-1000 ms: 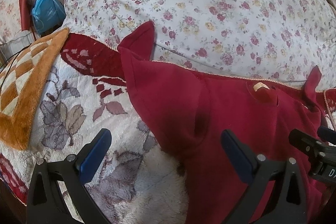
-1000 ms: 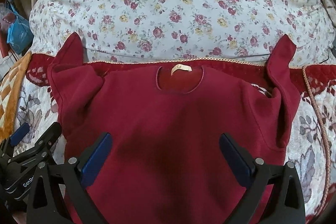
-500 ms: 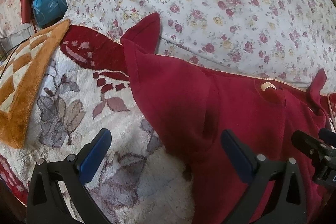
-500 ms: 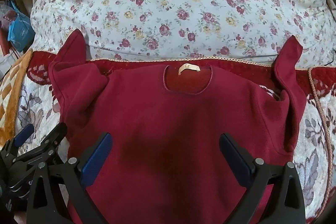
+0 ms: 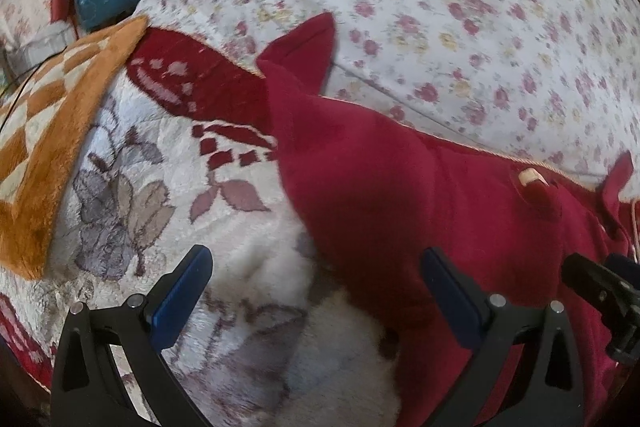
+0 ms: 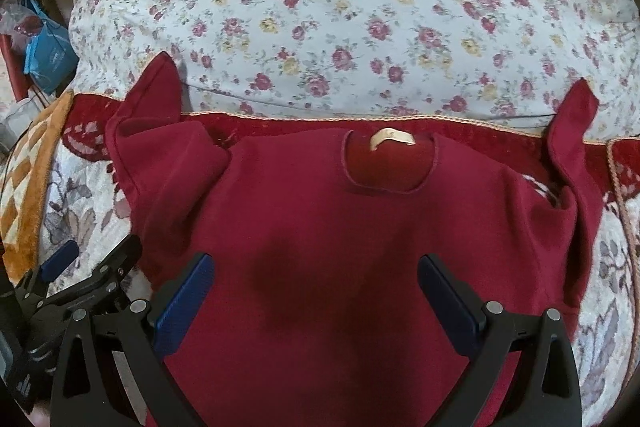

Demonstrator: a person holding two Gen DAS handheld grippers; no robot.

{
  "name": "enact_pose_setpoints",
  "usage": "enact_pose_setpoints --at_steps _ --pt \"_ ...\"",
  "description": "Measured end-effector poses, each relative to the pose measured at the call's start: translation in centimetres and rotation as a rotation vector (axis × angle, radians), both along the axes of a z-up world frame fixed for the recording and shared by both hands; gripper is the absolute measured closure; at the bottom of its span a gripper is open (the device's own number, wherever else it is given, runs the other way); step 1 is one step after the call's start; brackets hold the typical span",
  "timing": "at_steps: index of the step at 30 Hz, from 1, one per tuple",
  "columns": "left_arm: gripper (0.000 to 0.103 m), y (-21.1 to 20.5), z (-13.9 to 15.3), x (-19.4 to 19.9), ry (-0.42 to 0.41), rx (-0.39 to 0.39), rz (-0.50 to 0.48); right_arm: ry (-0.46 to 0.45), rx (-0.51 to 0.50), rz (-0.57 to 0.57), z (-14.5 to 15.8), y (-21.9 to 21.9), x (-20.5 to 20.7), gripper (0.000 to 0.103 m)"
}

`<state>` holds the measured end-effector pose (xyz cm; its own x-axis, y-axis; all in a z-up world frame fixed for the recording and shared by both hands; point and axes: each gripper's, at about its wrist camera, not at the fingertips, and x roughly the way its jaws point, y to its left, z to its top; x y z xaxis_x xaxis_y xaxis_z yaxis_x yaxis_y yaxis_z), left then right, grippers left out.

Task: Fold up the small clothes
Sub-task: 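Grasp the red sweatshirt's sleeve cuff with the right gripper and lift it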

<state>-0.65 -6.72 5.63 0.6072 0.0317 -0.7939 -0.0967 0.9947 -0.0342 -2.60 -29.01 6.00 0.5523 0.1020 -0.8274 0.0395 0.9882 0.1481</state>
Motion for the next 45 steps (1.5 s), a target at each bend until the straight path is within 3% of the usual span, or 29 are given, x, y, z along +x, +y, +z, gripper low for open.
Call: enact_pose_setpoints --at_steps 5,9,12,21,30,34,35,36,37,38,40,45 --pt "0.000 2.6 -0.1 0.8 0.013 -0.053 0.074 -0.019 0.016 0.057 0.1 1.5 1.1 0.000" --pt "0.000 5.2 -0.3 1.2 0.034 -0.079 0.162 -0.029 0.045 0.125 0.4 3.1 2.4 0.011" --pt "0.000 6.6 -0.6 1.3 0.046 -0.103 0.204 -0.032 0.119 0.180 1.0 4.5 4.1 0.013" --pt "0.000 6.1 -1.9 2.3 0.088 -0.088 0.185 -0.001 0.291 0.274 2.6 11.4 13.6 0.009" --pt "0.000 6.8 -3.5 3.6 0.149 -0.078 0.221 0.126 0.270 0.302 0.1 18.5 22.3 0.006" --pt "0.000 7.3 -4.1 3.9 0.177 -0.070 0.254 0.180 0.189 0.316 -2.3 20.8 24.7 0.007" --pt "0.000 7.3 -4.1 3.9 0.181 -0.061 0.259 0.182 0.184 0.319 -2.6 20.9 24.9 0.012" --pt "0.000 7.3 -4.2 3.9 0.184 -0.051 0.256 0.177 0.177 0.319 -2.8 20.7 24.9 0.040" --pt "0.000 7.2 -4.2 3.9 0.183 -0.054 0.249 0.173 0.176 0.314 -2.9 20.2 24.8 0.075" --pt "0.000 7.1 -4.2 3.9 0.181 -0.059 0.247 0.157 0.178 0.305 -2.7 19.6 24.5 0.085" --pt "0.000 6.9 -3.9 4.0 0.163 -0.072 0.247 0.095 0.182 0.297 -1.6 17.7 23.2 0.092" --pt "0.000 6.0 -2.8 3.5 0.129 -0.063 0.238 -0.029 0.229 0.256 3.2 9.2 18.2 0.093"
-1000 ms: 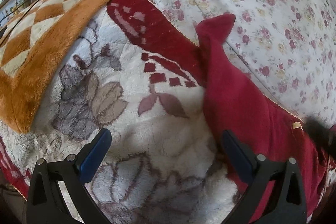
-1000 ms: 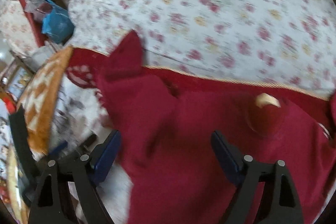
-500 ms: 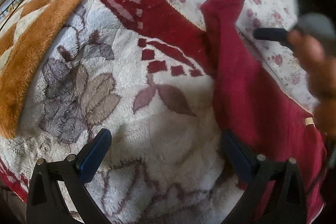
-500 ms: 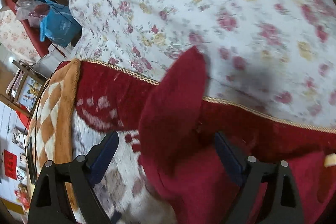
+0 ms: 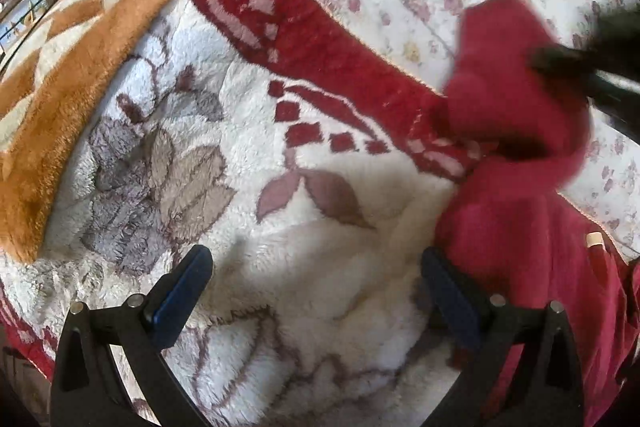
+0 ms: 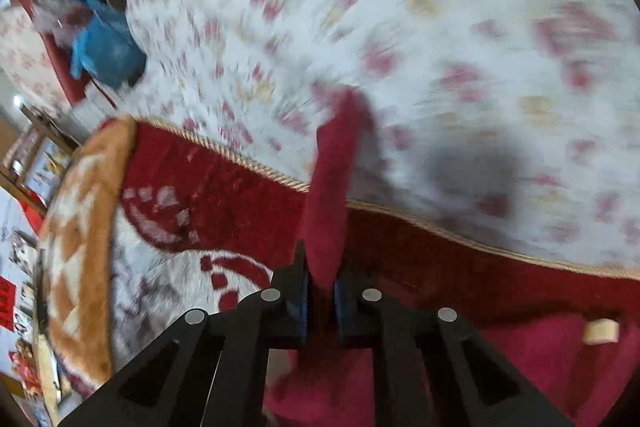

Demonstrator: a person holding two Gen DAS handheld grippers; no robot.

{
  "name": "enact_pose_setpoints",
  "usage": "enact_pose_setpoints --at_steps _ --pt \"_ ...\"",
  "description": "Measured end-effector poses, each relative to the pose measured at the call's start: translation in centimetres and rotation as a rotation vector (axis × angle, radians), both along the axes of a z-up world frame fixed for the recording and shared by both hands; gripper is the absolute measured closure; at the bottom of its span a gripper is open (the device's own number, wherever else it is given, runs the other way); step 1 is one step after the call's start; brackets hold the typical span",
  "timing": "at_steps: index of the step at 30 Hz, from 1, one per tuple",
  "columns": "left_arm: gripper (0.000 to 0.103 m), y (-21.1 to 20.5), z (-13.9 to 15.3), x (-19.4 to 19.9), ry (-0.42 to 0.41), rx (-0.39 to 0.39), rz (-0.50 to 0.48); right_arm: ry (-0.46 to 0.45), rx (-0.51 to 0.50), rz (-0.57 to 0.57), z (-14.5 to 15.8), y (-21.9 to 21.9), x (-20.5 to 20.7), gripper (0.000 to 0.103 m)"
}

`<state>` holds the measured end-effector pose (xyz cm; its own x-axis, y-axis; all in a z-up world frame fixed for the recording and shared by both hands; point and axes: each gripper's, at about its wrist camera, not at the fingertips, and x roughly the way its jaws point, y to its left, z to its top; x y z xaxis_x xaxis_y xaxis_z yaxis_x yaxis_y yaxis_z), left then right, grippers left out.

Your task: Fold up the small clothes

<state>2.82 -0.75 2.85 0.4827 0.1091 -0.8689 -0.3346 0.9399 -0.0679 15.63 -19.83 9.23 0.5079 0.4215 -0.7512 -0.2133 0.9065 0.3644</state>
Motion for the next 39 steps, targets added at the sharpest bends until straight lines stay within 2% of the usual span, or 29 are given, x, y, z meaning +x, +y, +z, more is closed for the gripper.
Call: enact_pose_setpoints --at_steps 4,7,10,12,14,15,16,18,22,23,26,28,30,32,34,36,39 --pt "0.000 -1.7 1.4 -0.9 -0.047 -0.013 -0.047 -0.118 0.035 -0.097 4.5 -8.8 -5.9 0.094" --pt "0.000 -3.5 1.8 -1.5 -0.056 0.032 -0.097 -0.149 0.045 -0.180 5.3 -14.4 -9.7 0.094" --pt "0.000 -4.8 1.3 -1.4 -0.035 0.074 -0.143 -0.077 0.042 -0.246 3.6 -18.7 -11.4 0.091" --pt "0.000 -4.7 1.2 -1.7 -0.024 0.082 -0.123 0.012 0.095 -0.256 1.8 -20.0 -11.3 0.090" --pt "0.000 -4.2 1.2 -2.1 -0.030 0.047 -0.108 0.053 0.166 -0.249 0.3 -19.7 -11.1 0.056" --pt "0.000 -4.0 1.2 -2.2 -0.027 0.037 -0.102 0.059 0.200 -0.237 -0.2 -19.2 -10.8 0.022" --pt "0.000 -3.8 1.1 -2.2 -0.019 0.034 -0.094 0.058 0.261 -0.216 -0.8 -18.0 -10.0 0.017" --pt "0.000 -3.4 0.9 -2.0 -0.010 0.030 -0.088 0.082 0.294 -0.191 -1.9 -15.7 -8.6 0.017" --pt "0.000 -3.0 0.7 -1.2 0.000 0.009 -0.085 0.218 0.368 -0.131 -6.4 -10.2 -3.5 0.019" --pt "0.000 -2.9 0.6 -1.0 0.000 0.008 -0.085 0.227 0.362 -0.130 -7.3 -9.4 -2.7 0.020" --pt "0.000 -2.8 0.4 -0.5 0.009 0.008 -0.087 0.262 0.328 -0.212 -10.2 -8.6 -0.3 0.025" --pt "0.000 -2.7 0.1 -0.2 0.018 0.009 -0.088 0.289 0.383 -0.265 -11.7 -9.0 0.7 0.025" --pt "0.000 -2.6 -0.4 0.1 0.038 0.008 -0.081 0.259 0.391 -0.279 -11.7 -9.0 1.6 0.026" --pt "0.000 -2.8 -0.7 0.3 0.050 0.001 -0.076 0.219 0.377 -0.263 -11.6 -8.6 2.8 0.043" --pt "0.000 -3.0 -0.6 0.4 0.041 0.019 -0.084 0.246 0.360 -0.259 -12.6 -8.3 3.7 0.085" --pt "0.000 -3.2 -0.5 0.5 0.040 0.037 -0.090 0.247 0.381 -0.272 -12.9 -8.6 3.5 0.090" --pt "0.000 -3.1 -0.3 0.5 0.036 0.037 -0.076 0.178 0.412 -0.258 -10.2 -10.5 1.9 0.091"
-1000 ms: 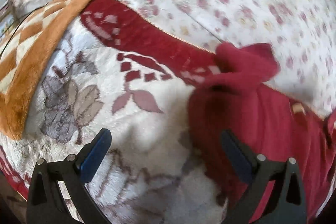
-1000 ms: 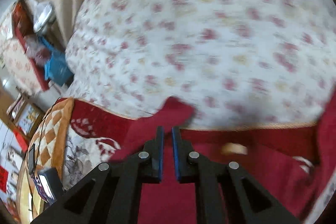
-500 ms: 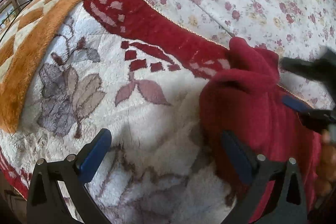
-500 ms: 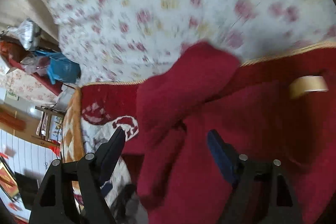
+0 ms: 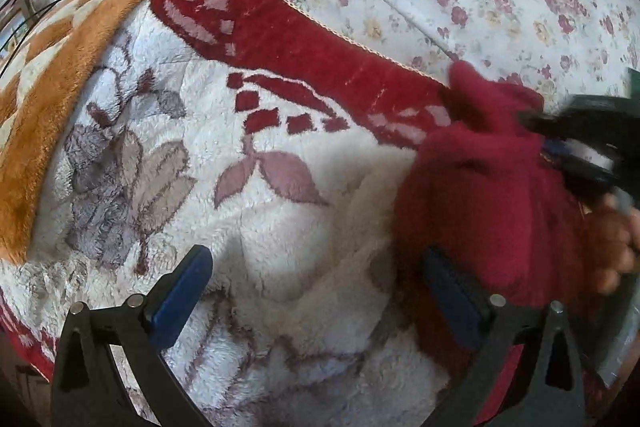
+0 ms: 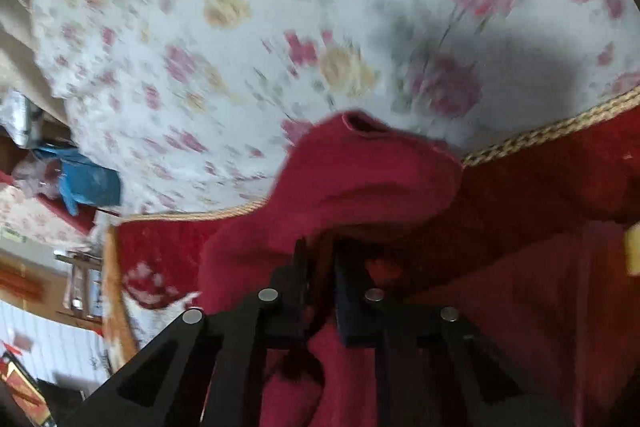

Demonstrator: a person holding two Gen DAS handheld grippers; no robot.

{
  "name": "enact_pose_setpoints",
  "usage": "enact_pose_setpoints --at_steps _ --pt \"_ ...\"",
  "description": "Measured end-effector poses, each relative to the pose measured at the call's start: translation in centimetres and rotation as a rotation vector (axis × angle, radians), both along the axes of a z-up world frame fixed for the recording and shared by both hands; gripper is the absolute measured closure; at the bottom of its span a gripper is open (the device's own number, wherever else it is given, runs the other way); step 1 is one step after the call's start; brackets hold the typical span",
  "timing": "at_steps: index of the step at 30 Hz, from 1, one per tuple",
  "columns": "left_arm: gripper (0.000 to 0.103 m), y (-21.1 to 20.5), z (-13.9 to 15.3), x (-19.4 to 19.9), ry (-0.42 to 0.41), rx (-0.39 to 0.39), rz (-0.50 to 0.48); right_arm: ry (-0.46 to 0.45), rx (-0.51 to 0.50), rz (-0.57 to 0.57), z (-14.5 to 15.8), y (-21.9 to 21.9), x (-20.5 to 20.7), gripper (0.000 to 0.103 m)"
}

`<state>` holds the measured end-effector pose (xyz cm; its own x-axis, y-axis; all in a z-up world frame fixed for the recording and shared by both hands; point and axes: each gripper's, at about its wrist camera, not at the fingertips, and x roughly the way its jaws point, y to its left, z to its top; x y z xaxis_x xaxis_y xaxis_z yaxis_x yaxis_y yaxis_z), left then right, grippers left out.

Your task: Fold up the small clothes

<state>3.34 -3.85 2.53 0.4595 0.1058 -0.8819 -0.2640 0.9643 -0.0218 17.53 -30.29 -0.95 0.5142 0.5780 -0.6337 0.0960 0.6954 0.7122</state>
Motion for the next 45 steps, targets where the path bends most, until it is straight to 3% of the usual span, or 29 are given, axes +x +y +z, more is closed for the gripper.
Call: enact_pose_setpoints --at_steps 5,8,12,14,17,19,20,22,27,29,32,34,38,39,40,43,45 --pt "0.000 -0.7 0.8 -0.8 -0.012 0.028 -0.022 -0.152 0.000 -0.003 6.6 -4.6 -5.0 0.091" --pt "0.000 -1.4 1.3 -1.5 -0.018 0.033 -0.054 -0.215 -0.142 -0.046 10.0 -8.5 -10.7 0.091" --pt "0.000 -2.7 2.5 -3.8 -0.031 -0.013 -0.167 -0.191 -0.305 -0.141 10.0 -13.8 -16.4 0.091" --pt "0.000 -3.6 2.7 -4.8 -0.042 0.047 -0.197 -0.133 -0.395 -0.173 8.4 -15.7 -18.4 0.091" --pt "0.000 -3.8 2.5 -5.1 -0.027 0.073 -0.210 0.033 -0.460 -0.135 4.9 -17.6 -19.1 0.077" --pt "0.000 -3.5 2.8 -5.3 -0.036 0.059 -0.196 0.047 -0.464 -0.159 4.7 -18.5 -20.4 0.057" --pt "0.000 -3.3 3.0 -5.4 -0.043 0.057 -0.191 0.036 -0.464 -0.167 5.2 -18.6 -21.0 0.056" --pt "0.000 -2.9 3.6 -5.5 -0.062 0.066 -0.178 0.001 -0.446 -0.136 6.7 -17.8 -21.7 0.054" --pt "0.000 -0.8 4.6 -5.3 -0.103 0.100 -0.111 -0.110 -0.356 0.125 10.0 -10.1 -19.8 0.050" --pt "0.000 0.1 3.9 -4.6 -0.055 0.075 -0.095 -0.120 -0.311 0.279 9.2 -5.4 -18.7 0.050" --pt "0.000 1.3 3.9 -4.6 -0.060 0.039 -0.056 -0.082 -0.181 0.409 6.5 -0.7 -19.0 0.050" --pt "0.000 2.0 4.3 -4.6 -0.072 0.049 -0.037 -0.072 -0.182 0.425 4.6 2.0 -18.6 0.049" --pt "0.000 3.3 4.7 -4.7 -0.081 0.018 -0.002 -0.160 -0.213 0.309 2.9 4.2 -16.5 0.047" --pt "0.000 3.6 4.9 -4.8 -0.084 0.011 0.003 -0.146 -0.198 0.311 2.4 5.0 -16.0 0.045" --pt "0.000 4.0 5.1 -4.9 -0.092 0.008 0.012 -0.154 -0.189 0.314 2.5 6.1 -15.8 0.036" --pt "0.000 5.5 6.0 -4.8 -0.129 0.040 0.059 -0.276 -0.129 0.366 4.6 8.9 -16.3 0.035" --pt "0.000 6.5 6.5 -4.8 -0.153 0.068 0.112 -0.279 -0.189 0.379 4.7 10.4 -16.3 0.034"
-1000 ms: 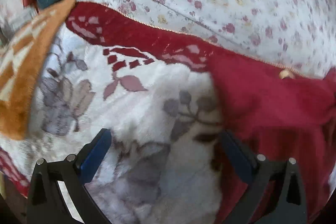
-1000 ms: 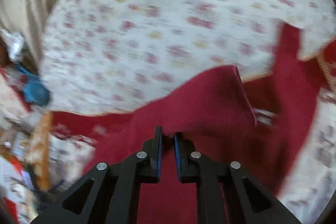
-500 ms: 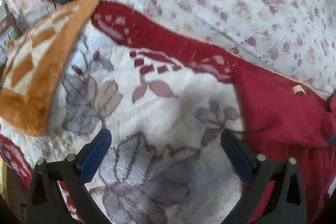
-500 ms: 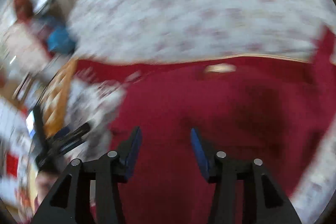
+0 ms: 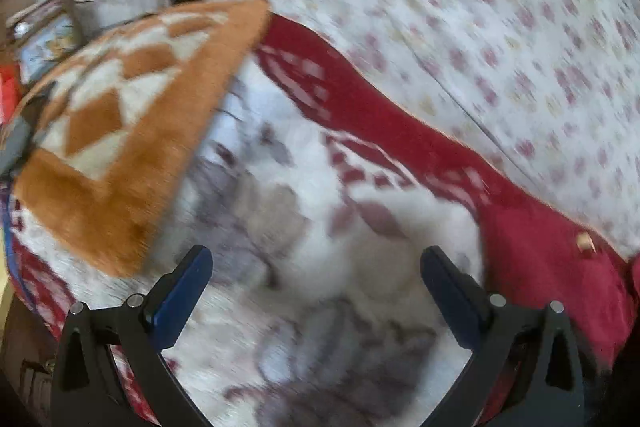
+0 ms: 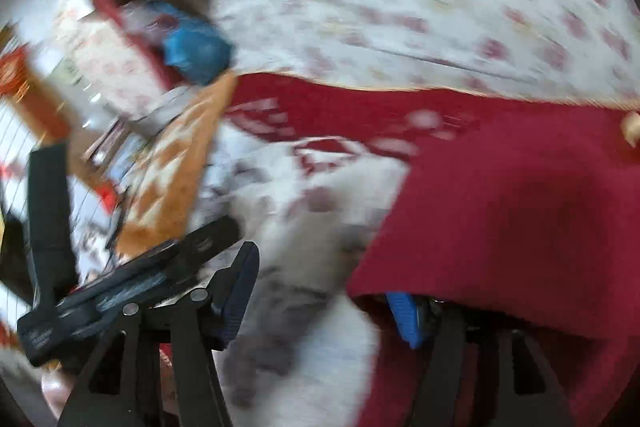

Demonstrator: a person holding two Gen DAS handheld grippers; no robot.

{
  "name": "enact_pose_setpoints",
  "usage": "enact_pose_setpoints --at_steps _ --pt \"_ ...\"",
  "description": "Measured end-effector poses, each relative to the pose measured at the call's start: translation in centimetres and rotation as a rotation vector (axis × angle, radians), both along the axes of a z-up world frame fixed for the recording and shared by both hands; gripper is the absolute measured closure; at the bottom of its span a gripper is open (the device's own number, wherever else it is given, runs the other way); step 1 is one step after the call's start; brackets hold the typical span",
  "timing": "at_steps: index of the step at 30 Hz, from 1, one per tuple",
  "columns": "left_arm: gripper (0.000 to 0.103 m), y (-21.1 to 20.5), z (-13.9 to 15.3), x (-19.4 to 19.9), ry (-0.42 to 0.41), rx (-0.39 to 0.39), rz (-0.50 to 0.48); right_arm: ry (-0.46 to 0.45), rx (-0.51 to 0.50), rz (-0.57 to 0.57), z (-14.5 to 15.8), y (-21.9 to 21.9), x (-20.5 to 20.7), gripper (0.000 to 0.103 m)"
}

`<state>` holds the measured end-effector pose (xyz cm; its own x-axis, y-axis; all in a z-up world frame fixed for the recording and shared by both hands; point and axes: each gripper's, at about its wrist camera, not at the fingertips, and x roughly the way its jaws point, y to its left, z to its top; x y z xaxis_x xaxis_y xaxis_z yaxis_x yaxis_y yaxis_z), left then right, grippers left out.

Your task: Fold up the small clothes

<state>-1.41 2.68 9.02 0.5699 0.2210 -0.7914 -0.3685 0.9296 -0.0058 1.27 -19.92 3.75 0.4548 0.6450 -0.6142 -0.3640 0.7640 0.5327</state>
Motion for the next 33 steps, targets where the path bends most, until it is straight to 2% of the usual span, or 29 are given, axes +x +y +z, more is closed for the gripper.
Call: enact_pose_setpoints --at_steps 1,3,4,6,7,10,13,14,17,18,20,21,22,24,25,27,30,31,33 --pt "0.000 0.5 0.1 0.1 -0.003 -0.001 0.025 0.055 -0.009 -0.020 -1.1 0.1 0.4 0.034" --pt "0.000 1.1 -0.1 0.1 -0.004 -0.035 0.039 0.143 0.082 -0.028 -2.5 -0.9 0.3 0.034" --pt "0.000 1.0 -0.2 0.1 -0.007 -0.049 0.033 0.133 0.115 -0.031 -2.5 -1.8 -0.5 0.034" --pt "0.000 0.2 -0.3 0.3 -0.001 -0.049 0.010 0.141 0.113 -0.008 -2.0 -2.8 -1.7 0.034" --pt "0.000 -0.5 -0.3 0.5 0.006 -0.039 -0.011 0.177 0.111 0.021 -1.7 -4.0 -2.6 0.034" --pt "0.000 -3.1 -0.3 0.6 0.008 -0.034 -0.092 0.178 0.086 -0.007 0.0 -8.0 -4.4 0.033" --pt "0.000 -5.8 -0.5 0.7 0.010 -0.030 -0.182 0.095 -0.045 -0.230 3.1 -16.2 -5.9 0.027" --pt "0.000 -6.6 -0.6 0.7 0.017 -0.018 -0.201 0.079 -0.136 -0.345 3.8 -19.3 -5.7 0.027" --pt "0.000 -9.2 -1.5 1.1 0.046 0.013 -0.264 0.102 -0.338 -0.565 3.2 -25.9 -3.5 0.025" --pt "0.000 -9.9 -2.0 1.3 0.066 0.024 -0.280 0.119 -0.364 -0.579 2.6 -26.8 -2.8 0.027" --pt "0.000 -11.3 -3.1 1.7 0.114 0.065 -0.310 0.197 -0.406 -0.574 -0.1 -28.5 -0.5 0.045" --pt "0.000 -12.1 -3.8 1.9 0.141 0.102 -0.323 0.237 -0.396 -0.556 -1.4 -28.9 0.4 0.072" --pt "0.000 -12.5 -4.4 2.0 0.157 0.121 -0.331 0.253 -0.385 -0.546 -2.2 -29.1 0.8 0.080" --pt "0.000 -12.7 -4.7 1.8 0.171 0.130 -0.339 0.187 -0.402 -0.531 -0.9 -28.8 0.1 0.090" --pt "0.000 -12.7 -4.6 1.7 0.167 0.131 -0.338 0.124 -0.416 -0.523 0.4 -28.4 -0.5 0.091" --pt "0.000 -12.7 -4.5 1.7 0.164 0.126 -0.344 0.074 -0.456 -0.542 1.4 -28.5 -1.3 0.091" --pt "0.000 -12.8 -4.5 1.9 0.174 0.106 -0.342 0.153 -0.471 -0.540 -0.5 -29.0 -0.3 0.089" --pt "0.000 -12.9 -4.2 1.9 0.166 0.103 -0.339 0.189 -0.471 -0.545 -1.0 -29.0 -0.1 0.084" --pt "0.000 -12.8 -3.1 1.4 0.133 0.086 -0.337 0.184 -0.447 -0.563 -0.5 -29.3 -0.8 0.077"
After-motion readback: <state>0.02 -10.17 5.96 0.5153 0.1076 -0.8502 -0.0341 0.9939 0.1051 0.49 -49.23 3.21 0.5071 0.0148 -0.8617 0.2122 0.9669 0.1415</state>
